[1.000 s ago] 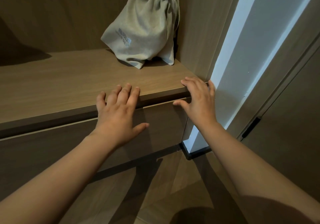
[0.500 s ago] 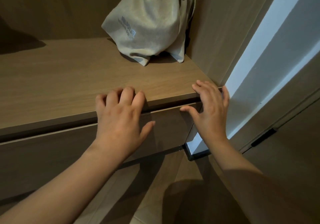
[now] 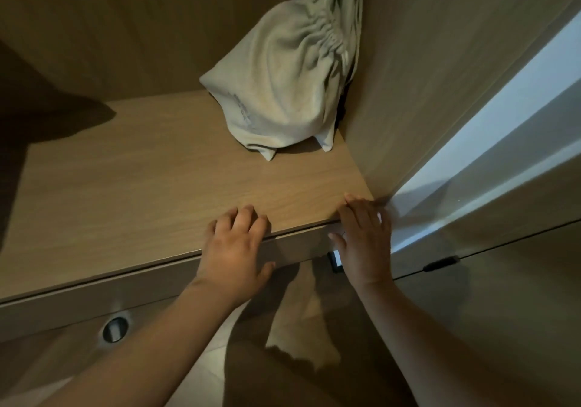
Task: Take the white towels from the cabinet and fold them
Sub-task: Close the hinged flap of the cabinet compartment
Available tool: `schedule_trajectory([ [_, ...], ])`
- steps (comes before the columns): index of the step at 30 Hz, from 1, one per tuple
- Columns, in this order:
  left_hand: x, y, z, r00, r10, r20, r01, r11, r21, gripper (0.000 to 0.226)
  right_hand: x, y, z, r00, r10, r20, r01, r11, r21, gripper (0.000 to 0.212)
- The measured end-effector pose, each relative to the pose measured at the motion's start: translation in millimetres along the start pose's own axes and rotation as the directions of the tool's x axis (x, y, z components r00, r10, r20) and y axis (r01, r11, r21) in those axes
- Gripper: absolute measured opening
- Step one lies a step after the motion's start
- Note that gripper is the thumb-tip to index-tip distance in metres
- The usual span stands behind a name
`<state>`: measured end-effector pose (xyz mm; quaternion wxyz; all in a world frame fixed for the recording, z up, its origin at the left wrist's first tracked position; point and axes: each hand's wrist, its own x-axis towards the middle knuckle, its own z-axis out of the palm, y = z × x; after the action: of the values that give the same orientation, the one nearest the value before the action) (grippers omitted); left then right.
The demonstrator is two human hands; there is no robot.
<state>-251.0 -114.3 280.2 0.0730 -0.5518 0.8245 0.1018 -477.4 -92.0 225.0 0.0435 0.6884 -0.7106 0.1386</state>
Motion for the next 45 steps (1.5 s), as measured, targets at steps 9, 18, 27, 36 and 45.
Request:
schedule_trajectory([
  [9, -19.3, -4.1, -89.1, 0.920, -0.086, 0.381, 0.203, 0.939, -0.279, 0.056, 20.6, -19.4, -123.8, 0.922, 0.015, 0.387, -0.041, 0.997, 0.060, 0.038],
  [18, -93.3, 22.8, -223.1, 0.944, -0.124, 0.306, 0.198, 0.954, -0.225, 0.052, 20.9, -41.3, -285.4, 0.870, 0.154, 0.468, -0.219, 0.972, 0.087, 0.037],
  [27, -211.9, 109.6, -353.4, 0.975, -0.156, 0.157, 0.200, 0.924, -0.326, 0.049, 4.1, -36.7, -479.5, 0.819, 0.142, 0.555, -0.273, 0.948, 0.161, 0.038],
  [36, -310.6, 155.1, -428.8, 0.965, -0.261, 0.014, 0.244, 0.880, -0.407, 0.050, -44.4, -40.6, -602.0, 0.882, 0.027, 0.471, -0.128, 0.975, 0.183, 0.041],
  [45, -382.5, 129.4, -466.2, 0.930, -0.355, -0.096, 0.274, 0.843, -0.462, 0.048, -55.5, -99.7, -635.4, 0.909, -0.108, 0.404, -0.010, 0.960, 0.278, 0.043],
])
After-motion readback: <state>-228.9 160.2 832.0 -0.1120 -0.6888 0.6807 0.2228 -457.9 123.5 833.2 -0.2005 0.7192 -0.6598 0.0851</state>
